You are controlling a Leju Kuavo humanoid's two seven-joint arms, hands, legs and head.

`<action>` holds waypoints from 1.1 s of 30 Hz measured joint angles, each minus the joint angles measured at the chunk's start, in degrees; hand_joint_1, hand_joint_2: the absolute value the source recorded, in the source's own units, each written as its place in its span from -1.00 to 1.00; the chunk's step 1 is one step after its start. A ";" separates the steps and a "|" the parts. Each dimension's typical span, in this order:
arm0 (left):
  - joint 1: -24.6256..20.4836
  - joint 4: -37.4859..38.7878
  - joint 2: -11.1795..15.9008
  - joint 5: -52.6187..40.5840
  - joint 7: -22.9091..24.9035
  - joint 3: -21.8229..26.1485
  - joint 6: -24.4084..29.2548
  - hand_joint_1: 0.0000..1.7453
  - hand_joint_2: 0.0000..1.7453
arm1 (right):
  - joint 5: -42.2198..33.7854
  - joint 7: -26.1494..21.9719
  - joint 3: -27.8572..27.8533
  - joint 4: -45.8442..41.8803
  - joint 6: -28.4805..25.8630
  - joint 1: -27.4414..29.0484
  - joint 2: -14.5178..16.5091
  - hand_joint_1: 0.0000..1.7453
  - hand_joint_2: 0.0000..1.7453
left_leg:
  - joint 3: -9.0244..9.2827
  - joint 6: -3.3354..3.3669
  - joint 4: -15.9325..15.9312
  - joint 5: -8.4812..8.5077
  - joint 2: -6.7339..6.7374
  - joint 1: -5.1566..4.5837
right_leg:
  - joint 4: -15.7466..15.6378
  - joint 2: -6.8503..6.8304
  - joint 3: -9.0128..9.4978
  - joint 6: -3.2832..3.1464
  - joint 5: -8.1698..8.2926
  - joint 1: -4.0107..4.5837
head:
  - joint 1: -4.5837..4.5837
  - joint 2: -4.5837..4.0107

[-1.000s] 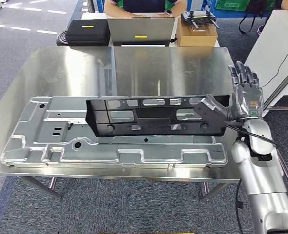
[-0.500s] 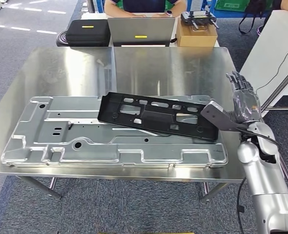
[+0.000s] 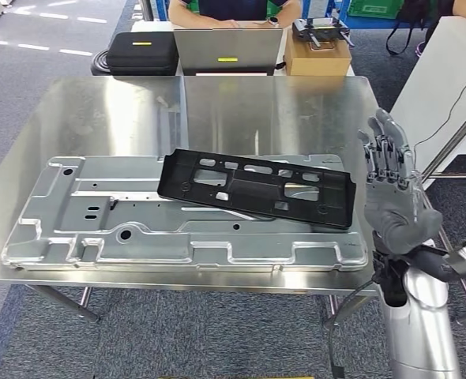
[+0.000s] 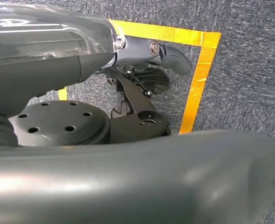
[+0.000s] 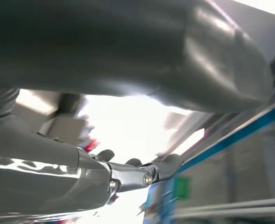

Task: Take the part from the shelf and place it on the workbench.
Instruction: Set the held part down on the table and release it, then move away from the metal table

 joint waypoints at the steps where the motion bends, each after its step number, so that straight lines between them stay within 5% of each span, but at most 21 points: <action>1: 0.01 0.00 0.00 0.02 0.00 0.00 -0.05 -1.00 -1.00 | -1.02 -0.29 0.36 -2.17 1.17 0.49 0.71 -1.00 -1.00 | 0.01 0.00 0.00 0.00 0.00 -0.01 | 0.00 0.00 0.01 0.00 0.00 0.00 | 0.00 0.00; 6: 0.01 0.00 0.04 0.19 0.02 0.00 -0.18 -1.00 -1.00 | -3.57 -1.84 2.55 -10.30 5.25 2.77 3.08 -1.00 -1.00 | 0.00 0.09 0.13 -0.08 0.00 -0.09 | -0.12 -0.01 0.09 0.10 0.06 -0.13 | 0.00 0.00; 10: 0.01 0.00 0.37 0.73 0.09 0.01 -0.18 -1.00 -1.00 | -3.39 -3.75 4.16 -13.95 6.81 4.89 4.09 -1.00 -1.00 | 0.50 1.27 -0.64 0.74 0.13 -0.23 | -0.78 -0.03 0.53 0.98 0.47 -0.33 | -0.04 0.00; 12: -0.03 0.00 0.33 1.04 0.09 0.05 -0.14 -1.00 -1.00 | -3.27 -4.76 4.68 -15.11 7.26 6.02 4.27 -1.00 -1.00 | 1.25 1.93 -2.39 1.88 0.41 0.22 | 0.85 0.07 0.09 1.12 -1.37 -0.01 | -0.04 0.00; 15: 0.07 0.00 0.26 1.29 0.30 0.15 -0.02 -1.00 -1.00 | -3.28 -5.45 4.97 -15.82 7.94 8.15 4.31 -1.00 -1.00 | 1.39 2.27 -3.05 2.39 0.61 0.61 | 10.07 0.05 -3.37 1.37 -6.57 -0.06 | 0.00 0.00; 16: 0.16 0.00 0.22 1.33 0.44 0.18 0.03 -1.00 -1.00 | -3.31 -5.49 4.97 -15.92 8.21 8.97 4.31 -1.00 -1.00 | 1.33 2.22 -2.97 2.37 0.65 0.68 | 12.29 0.03 -4.10 1.63 -7.10 -0.19 | 0.00 0.00; 18: 0.29 0.01 0.17 1.40 0.77 0.27 0.17 -1.00 -1.00 | -3.37 -5.52 4.97 -16.16 8.87 10.35 4.34 -1.00 -1.00 | 1.20 1.90 -2.61 2.23 0.68 1.01 | 10.73 -0.06 -2.73 2.32 -5.09 -0.50 | 0.00 0.00; 20: 0.31 0.01 0.17 1.42 1.04 0.42 0.41 -1.00 -1.00 | -3.45 -5.53 4.83 -16.42 9.97 11.34 4.54 -1.00 -1.00 | 0.83 0.94 -1.62 1.67 0.64 1.42 | 3.44 -0.21 1.32 2.99 -1.99 -0.73 | 0.04 0.00; 22: 0.34 0.00 0.20 1.42 1.16 0.56 0.75 -1.00 -1.00 | -3.52 -5.57 4.62 -16.64 11.20 12.34 4.98 -1.00 -1.00 | 0.31 -0.10 -0.45 1.13 0.52 1.44 | -0.40 -0.10 3.29 2.61 -1.02 -0.66 | 0.03 0.00; 26: 0.39 0.00 0.29 1.39 1.14 0.63 1.45 -1.00 -1.00 | -3.48 -5.62 4.25 -16.85 13.54 14.01 6.04 -1.00 -1.00 | -0.49 -1.11 0.83 0.22 0.42 1.38 | -0.09 -0.04 2.31 0.43 -1.22 -0.70 | -0.04 0.00; 29: 0.37 0.00 0.36 0.97 1.08 0.66 1.64 -1.00 -1.00 | -2.99 -5.62 4.07 -16.88 14.84 15.30 6.91 -1.00 -1.00 | -2.97 -1.77 7.90 -5.71 0.42 1.49 | -0.13 -0.47 1.17 -0.76 -0.47 -0.69 | -0.08 0.00; 31: 0.39 0.00 0.38 0.57 1.08 0.66 1.70 -1.00 -1.00 | -2.54 -5.63 3.80 -16.88 15.77 16.62 7.37 -1.00 -1.00 | -4.61 -1.79 14.02 -8.82 0.42 1.47 | -0.11 -0.80 0.32 -1.18 0.12 -0.39 | -0.09 0.00; 33: 0.39 0.00 0.39 0.20 1.08 0.66 1.79 -1.00 -1.00 | -2.04 -5.63 3.26 -16.89 16.88 18.01 8.03 -1.00 -1.00 | -2.86 -1.22 13.30 -7.80 0.42 1.33 | -0.10 -0.96 -0.38 -1.26 0.73 0.01 | -0.09 0.00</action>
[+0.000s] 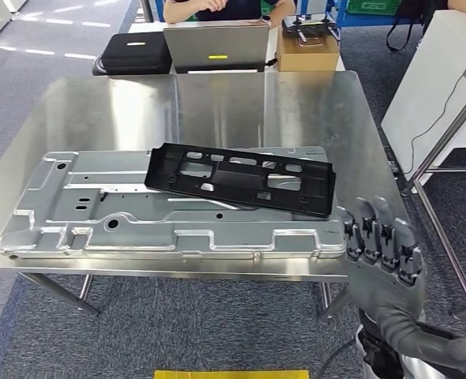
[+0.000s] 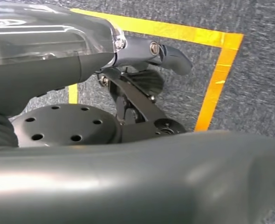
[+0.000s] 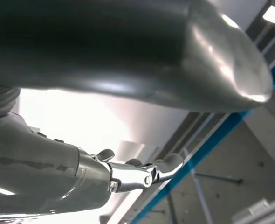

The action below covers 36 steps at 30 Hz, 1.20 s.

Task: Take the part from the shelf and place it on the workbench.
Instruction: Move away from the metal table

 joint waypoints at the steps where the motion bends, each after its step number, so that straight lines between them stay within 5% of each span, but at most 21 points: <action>1: -0.02 0.00 0.03 -0.14 -0.01 0.00 0.04 -1.00 -1.00 | 0.29 0.00 -0.31 -0.01 0.44 0.63 0.38 -1.00 -1.00 | 2.35 0.54 -3.46 1.67 -0.01 -0.19 | 0.00 0.00 -0.25 0.02 0.29 0.19 | 0.00 0.00; 4: -0.19 0.00 0.37 -0.15 -0.20 0.00 0.04 -1.00 -1.00 | 1.04 -0.01 -1.10 -0.01 0.87 2.60 1.29 -1.00 -1.00 | 8.68 2.06 -14.21 4.83 -0.15 -1.14 | -0.05 -0.03 -0.69 0.50 1.24 0.33 | 0.01 0.00; 8: -0.21 0.00 0.51 0.34 -0.52 0.02 -0.25 -1.00 -1.00 | 1.82 -0.07 -2.45 0.23 1.16 5.51 2.12 -1.00 -1.00 | 8.59 2.49 -16.15 6.48 -0.02 -1.53 | -0.26 0.05 -1.13 1.92 2.01 0.04 | -0.01 0.00; 10: -0.32 0.00 0.52 0.66 -0.66 0.04 -0.55 -1.00 -1.00 | 1.89 -0.13 -3.17 0.77 0.00 6.84 2.17 -1.00 -1.00 | 7.41 3.03 -16.58 7.94 0.29 -1.25 | 2.38 0.38 -2.13 2.18 -1.51 0.13 | 0.01 0.00; 12: -0.31 0.00 0.44 0.91 -0.69 0.07 -0.68 -1.00 -1.00 | 2.45 -0.19 -3.62 1.78 -1.69 8.21 2.02 -1.00 -1.00 | 5.72 3.38 -16.26 8.97 0.54 -1.36 | 8.67 0.56 -3.58 2.29 -6.80 0.16 | 0.02 0.00; 14: -0.20 0.00 0.34 1.09 -0.69 0.16 -0.58 -1.00 -1.00 | 3.92 -0.21 -4.21 3.17 -3.13 9.72 1.95 -1.00 -1.00 | 4.03 3.46 -15.65 9.80 0.72 -1.47 | 13.44 0.58 -3.60 2.58 -8.44 0.17 | 0.03 0.00; 16: -0.17 0.00 0.30 1.39 -0.66 0.32 -0.40 -1.00 -1.00 | 4.98 -0.22 -4.71 4.86 -5.53 11.05 1.76 -1.00 -1.00 | 2.36 3.36 -14.72 10.33 0.80 -1.48 | 10.81 0.57 -0.10 2.75 -5.92 0.16 | 0.03 0.00; 19: -0.15 0.00 0.15 1.99 -0.26 0.43 0.09 -1.00 -1.00 | 6.43 -0.21 -5.09 9.43 -11.03 12.30 0.93 -1.00 -1.00 | 0.61 2.86 -13.22 10.81 0.80 -1.57 | -0.51 0.54 7.59 2.27 -4.27 0.41 | 0.01 0.00; 22: -0.04 0.00 0.04 1.95 0.05 0.52 0.62 -1.00 -1.00 | 9.18 -0.21 -6.48 18.02 -14.27 13.30 0.50 -1.00 -1.00 | 0.07 1.91 -12.89 11.73 0.73 -1.50 | -3.19 0.48 8.59 1.40 -4.35 0.75 | -0.03 0.00; 24: 0.13 0.00 0.02 1.78 0.01 0.68 0.77 -1.00 -1.00 | 12.54 -0.21 -7.43 25.72 -17.01 13.05 0.16 -1.00 -1.00 | -0.51 1.19 -12.07 10.47 0.53 -1.35 | -3.46 0.23 7.74 0.46 -3.32 0.49 | -0.07 0.00; 25: 0.20 0.00 0.02 1.74 -0.07 0.75 0.75 -1.00 -1.00 | 14.78 -0.20 -7.86 30.05 -18.81 12.65 -0.07 -1.00 -1.00 | -1.05 0.80 -10.56 8.50 0.42 -1.24 | -3.57 0.10 7.09 0.10 -2.70 0.28 | -0.13 0.00; 27: 0.24 0.00 0.02 1.83 -0.27 0.81 0.63 -1.00 -1.00 | 17.96 -0.18 -8.65 39.84 -22.50 11.61 -0.68 -1.00 -1.00 | -2.56 0.01 -4.69 3.07 0.37 -0.77 | -3.51 -0.13 5.58 -0.11 -1.54 0.15 | -0.26 0.00; 29: 0.31 0.00 0.02 2.01 -0.45 0.81 0.54 -1.00 -1.00 | 18.89 -0.17 -8.77 51.21 -27.48 9.89 -1.64 -1.00 -1.00 | -3.10 -0.55 0.90 0.88 0.38 -0.29 | -3.39 -0.40 4.00 0.10 -0.37 0.11 | -0.32 0.00; 31: 0.35 0.00 0.02 2.10 -0.69 0.80 0.38 -1.00 -1.00 | 19.18 0.23 -8.30 64.28 -32.87 7.32 -2.75 -1.00 -1.00 | -0.53 -0.84 0.05 3.55 0.37 0.05 | -3.13 -0.56 2.57 0.55 0.61 -0.02 | -0.32 0.00; 33: 0.21 0.00 0.02 1.99 -0.94 0.78 0.13 -1.00 -1.00 | 19.54 1.73 -8.13 76.35 -35.94 4.94 -3.49 -1.00 -1.00 | 5.23 -0.92 -7.61 6.17 0.15 0.29 | -2.66 -0.60 1.53 1.18 1.33 -0.13 | -0.32 0.00; 35: -0.02 0.00 0.02 1.85 -1.11 0.75 -0.10 -1.00 -1.00 | 19.70 5.46 -8.11 85.46 -37.40 3.05 -3.78 -1.00 -1.00 | 9.78 -0.45 -14.76 5.90 -0.25 0.25 | -2.30 -0.56 0.84 1.93 2.15 -0.12 | -0.32 0.00; 36: -0.11 0.00 0.02 1.79 -1.16 0.74 -0.20 -1.00 -1.00 | 19.64 8.23 -8.10 89.13 -37.83 2.21 -3.83 -1.00 -1.00 | 10.58 -0.10 -16.42 5.41 -0.40 0.10 | -2.23 -0.54 0.50 2.33 2.68 -0.11 | -0.32 0.00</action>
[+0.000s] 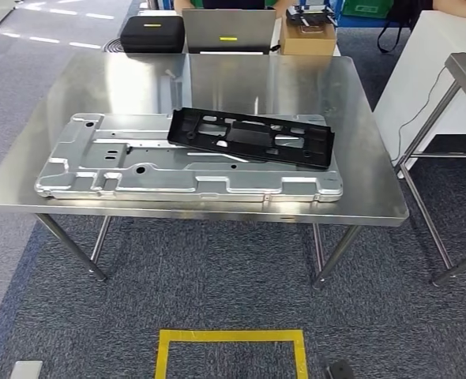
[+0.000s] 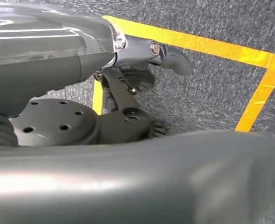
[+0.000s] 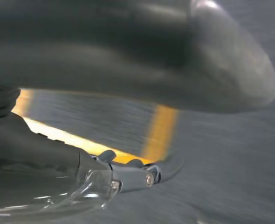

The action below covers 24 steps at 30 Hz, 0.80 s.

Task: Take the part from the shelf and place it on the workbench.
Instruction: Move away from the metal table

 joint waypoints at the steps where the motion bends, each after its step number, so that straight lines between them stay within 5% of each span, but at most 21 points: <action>1: -0.03 0.00 0.00 -0.07 -0.03 0.00 -0.12 -1.00 -1.00 | -0.11 3.53 0.00 3.23 -0.24 -0.71 -0.01 -1.00 -1.00 | -0.21 0.49 -0.33 -0.08 -0.01 -0.16 | -0.06 0.02 -0.27 0.44 0.58 -0.06 | 0.00 0.00; 3: 0.00 0.00 -0.02 -0.27 -0.03 -0.02 -0.28 -1.00 -1.00 | -0.27 11.14 0.00 8.46 -0.34 -1.56 -0.01 -1.00 -1.00 | -1.32 1.66 -0.38 0.76 0.32 -0.24 | 0.60 0.34 -1.00 1.00 -0.31 -0.27 | 0.00 0.00; 6: 0.13 0.00 -0.03 -0.98 0.11 -0.25 -0.36 -1.00 -1.00 | -0.09 20.95 0.04 13.38 0.12 -2.21 0.07 -1.00 -1.00 | -3.79 3.12 -0.34 2.86 0.83 -0.62 | 8.09 0.82 -2.93 0.92 -8.65 -0.29 | 0.03 0.00; 8: 0.16 0.00 -0.01 -1.45 0.29 -0.60 -0.37 -1.00 -1.00 | 0.27 25.36 0.18 15.28 0.83 -2.74 0.12 -1.00 -1.00 | -5.78 3.40 0.07 4.10 1.15 -1.12 | 14.71 0.94 -3.60 0.86 -11.74 -0.13 | 0.03 0.00; 10: 0.14 0.00 0.04 -1.78 0.42 -0.90 -0.38 -1.00 -1.00 | 0.71 27.10 0.39 16.50 1.56 -3.06 0.16 -1.00 -1.00 | -7.95 3.48 0.85 5.12 1.38 -1.49 | 15.61 0.97 -1.35 0.68 -9.72 0.06 | 0.04 0.00; 12: 0.10 0.00 0.09 -1.96 0.49 -1.11 -0.38 -1.00 -1.00 | 1.47 27.07 0.77 17.21 1.86 -3.38 0.19 -1.00 -1.00 | -9.84 3.35 1.81 5.89 1.43 -1.73 | 9.11 1.00 4.39 0.16 -7.22 0.34 | 0.04 0.00; 14: 0.06 0.00 0.12 -2.01 0.50 -1.31 -0.42 -1.00 -1.00 | 2.56 26.01 1.29 17.70 1.86 -3.85 0.21 -1.00 -1.00 | -11.06 2.98 2.72 6.57 1.43 -2.00 | 0.80 1.00 10.11 -0.46 -7.67 0.69 | 0.00 0.00; 15: 0.05 0.00 0.14 -2.03 0.49 -1.39 -0.46 -1.00 -1.00 | 3.06 25.41 1.59 17.93 1.85 -4.11 0.22 -1.00 -1.00 | -11.45 2.73 3.00 7.01 1.46 -2.06 | -1.64 1.00 11.51 -0.70 -8.25 0.85 | -0.03 0.00; 18: 0.13 0.00 0.39 -2.08 0.30 -1.49 -0.77 -1.00 -1.00 | 4.25 23.82 2.53 18.76 1.80 -4.73 0.46 -1.00 -1.00 | -12.47 1.87 3.56 7.24 1.28 -1.94 | -2.85 0.73 10.76 -1.88 -7.55 0.70 | -0.08 0.00; 20: 0.28 0.00 0.57 -2.10 0.11 -1.58 -1.04 -1.00 -1.00 | 4.79 23.09 3.03 19.11 1.73 -4.96 0.61 -1.00 -1.00 | -13.44 1.01 6.63 2.87 0.95 -1.58 | -2.88 0.34 9.24 -2.74 -6.23 0.47 | -0.16 0.00; 22: 0.34 0.00 0.58 -2.11 0.01 -1.68 -1.29 -1.00 -1.00 | 5.06 22.78 3.53 19.25 1.70 -4.99 0.65 -1.00 -1.00 | -14.40 0.19 13.11 -2.68 0.85 -1.10 | -2.73 0.16 7.43 -2.96 -4.89 0.50 | -0.21 0.00; 24: 0.31 0.00 0.58 -2.11 -0.07 -1.73 -1.45 -1.00 -1.00 | 5.17 22.77 3.87 19.44 1.70 -5.04 0.68 -1.00 -1.00 | -14.17 -0.28 18.01 -3.58 0.85 -0.69 | -2.30 0.07 5.41 -2.83 -3.64 0.47 | -0.21 0.00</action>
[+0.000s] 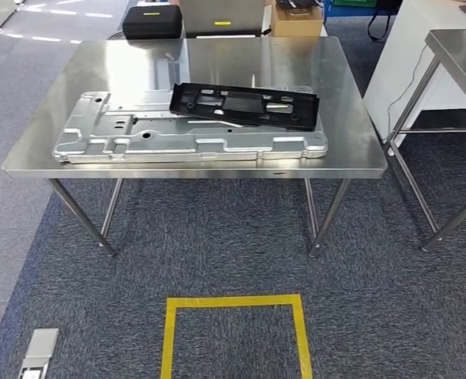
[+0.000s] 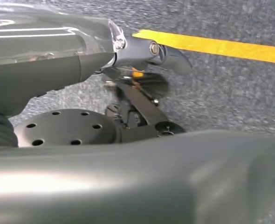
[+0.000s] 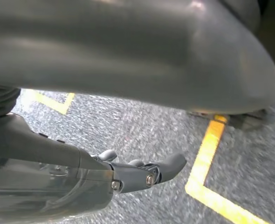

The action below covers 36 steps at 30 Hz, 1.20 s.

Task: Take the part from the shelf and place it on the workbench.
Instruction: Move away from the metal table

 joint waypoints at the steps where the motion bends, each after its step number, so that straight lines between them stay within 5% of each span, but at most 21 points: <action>1: -0.02 0.00 0.00 0.01 -0.02 -0.01 -0.03 -1.00 -1.00 | 0.07 0.18 0.09 0.06 0.03 -0.05 0.04 -1.00 -1.00 | 1.20 -0.11 0.00 1.46 0.00 0.17 | 0.39 -0.02 -1.09 0.15 0.52 -0.05 | 0.00 0.00; 4: -0.25 0.00 -0.01 0.08 -0.02 -0.02 -0.01 -1.00 -1.00 | 0.24 1.42 0.24 0.11 0.28 -0.27 0.25 -1.00 -1.00 | 9.58 0.05 -10.25 4.88 -0.11 0.45 | 1.93 0.05 -3.79 0.90 1.63 -0.10 | -0.01 0.00; 6: -0.50 0.00 -0.02 0.14 0.14 -0.02 0.10 -1.00 -1.00 | 0.11 2.57 0.25 0.14 0.40 -0.43 0.38 -1.00 -1.00 | 13.89 0.56 -16.82 3.84 -0.27 0.29 | 2.61 0.11 -4.68 1.62 2.42 -0.03 | -0.02 0.00; 7: -0.56 0.00 -0.02 0.16 0.27 -0.02 0.20 -1.00 -1.00 | -0.05 3.19 0.24 0.17 0.40 -0.46 0.43 -1.00 -1.00 | 14.44 0.82 -18.11 3.46 -0.30 0.15 | 2.74 0.12 -5.01 2.02 2.93 -0.04 | -0.01 0.00; 9: -0.49 0.00 -0.05 0.19 0.50 -0.01 0.43 -1.00 -1.00 | -0.39 4.45 0.21 0.33 0.37 -0.50 0.46 -1.00 -1.00 | 13.52 1.73 -18.40 3.97 -0.08 0.17 | 3.04 0.26 -5.81 2.74 3.00 -0.18 | 0.00 0.00; 10: -0.44 0.00 -0.07 0.24 0.57 0.00 0.54 -1.00 -1.00 | -0.50 4.92 0.18 0.43 0.35 -0.51 0.46 -1.00 -1.00 | 12.79 2.31 -18.42 4.56 0.10 0.21 | 3.90 0.39 -6.33 2.91 1.63 -0.22 | 0.03 0.00; 13: -0.34 0.00 -0.15 0.33 0.66 0.04 0.64 -1.00 -1.00 | -0.60 5.66 0.11 0.59 0.32 -0.43 0.46 -1.00 -1.00 | 10.16 3.37 -18.18 6.60 0.41 -0.02 | 11.91 0.72 -8.25 3.00 -6.37 -0.22 | 0.09 0.00; 15: -0.31 0.00 -0.23 0.33 0.73 0.05 0.62 -1.00 -1.00 | -0.62 5.83 0.08 0.61 0.19 -0.34 0.45 -1.00 -1.00 | 8.12 3.48 -17.64 7.79 0.57 -0.27 | 17.53 0.86 -8.43 3.09 -8.07 -0.17 | 0.09 0.00; 17: -0.37 0.00 -0.28 0.36 0.83 0.05 0.60 -1.00 -1.00 | -0.67 5.99 0.02 0.61 -0.05 -0.38 0.44 -1.00 -1.00 | 5.99 3.41 -16.80 8.72 0.72 -0.39 | 16.72 0.91 -5.60 3.07 -5.39 -0.15 | 0.09 0.00; 19: -0.46 0.00 -0.37 0.53 0.98 0.05 0.62 -1.00 -1.00 | -0.75 6.22 -0.03 0.59 -0.33 -0.56 0.42 -1.00 -1.00 | 4.21 3.16 -15.78 9.41 0.73 -0.49 | 9.44 0.94 0.26 2.76 -3.26 -0.05 | 0.10 0.00; 20: -0.50 0.00 -0.45 0.63 1.07 0.05 0.65 -1.00 -1.00 | -0.80 6.32 -0.05 0.59 -0.50 -0.70 0.39 -1.00 -1.00 | 3.58 2.93 -15.33 9.70 0.71 -0.59 | 5.33 0.96 3.07 2.50 -3.44 0.05 | 0.08 0.00; 22: -0.60 0.00 -0.62 0.78 1.27 0.05 0.84 -1.00 -1.00 | -1.08 6.45 -0.15 0.57 -0.87 -0.94 0.34 -1.00 0.00 | 2.71 2.28 -14.81 10.42 0.71 -0.72 | 0.27 0.99 5.95 1.97 -4.60 0.30 | 0.05 0.00; 24: -0.66 0.00 -0.69 0.92 1.79 0.05 1.15 -1.00 -1.00 | -1.64 6.70 -0.45 0.57 -1.15 -1.00 0.39 -1.00 1.00 | 2.21 1.57 -14.66 10.89 0.62 -0.62 | -0.44 0.90 5.56 1.26 -4.45 0.23 | 0.02 0.00; 25: -0.65 0.00 -0.71 1.02 2.24 0.06 1.36 -1.00 -1.00 | -1.95 6.90 -0.70 0.57 -1.26 -1.01 0.43 -1.00 1.00 | 1.94 1.21 -14.11 10.11 0.49 -0.50 | -0.45 0.78 5.22 0.80 -4.03 0.12 | -0.02 0.00; 29: -0.55 0.00 -0.77 1.20 3.68 0.09 2.15 -1.00 1.00 | -2.43 7.51 -1.54 0.61 -1.42 -0.84 0.51 -1.00 1.00 | -1.25 -0.24 -2.86 1.54 0.13 0.18 | -0.39 0.26 3.42 -0.03 -2.43 0.00 | -0.17 0.00; 31: -0.55 0.00 -0.79 1.21 4.13 0.10 2.54 -1.00 1.00 | -2.43 7.66 -1.73 0.62 -1.42 -0.83 0.52 -1.00 1.00 | -0.95 -0.51 -0.01 1.23 0.13 0.39 | -0.14 0.25 2.53 0.09 -1.96 0.01 | -0.17 0.00; 34: -0.62 0.00 -0.80 1.26 4.42 0.11 2.88 -1.00 1.00 | -2.44 8.19 -1.95 0.61 -1.39 -0.89 0.58 -1.00 1.00 | 5.86 -0.04 -9.67 5.48 0.05 0.42 | 0.39 0.30 1.89 0.42 -1.75 0.07 | -0.17 0.00; 36: -0.65 0.00 -0.80 1.36 4.30 0.12 2.88 -1.00 1.00 | -2.45 8.85 -2.17 0.61 -1.38 -0.97 0.68 -1.00 1.00 | 8.93 0.50 -15.15 6.78 -0.04 0.22 | 0.74 0.32 1.49 0.92 -1.59 0.22 | -0.16 0.00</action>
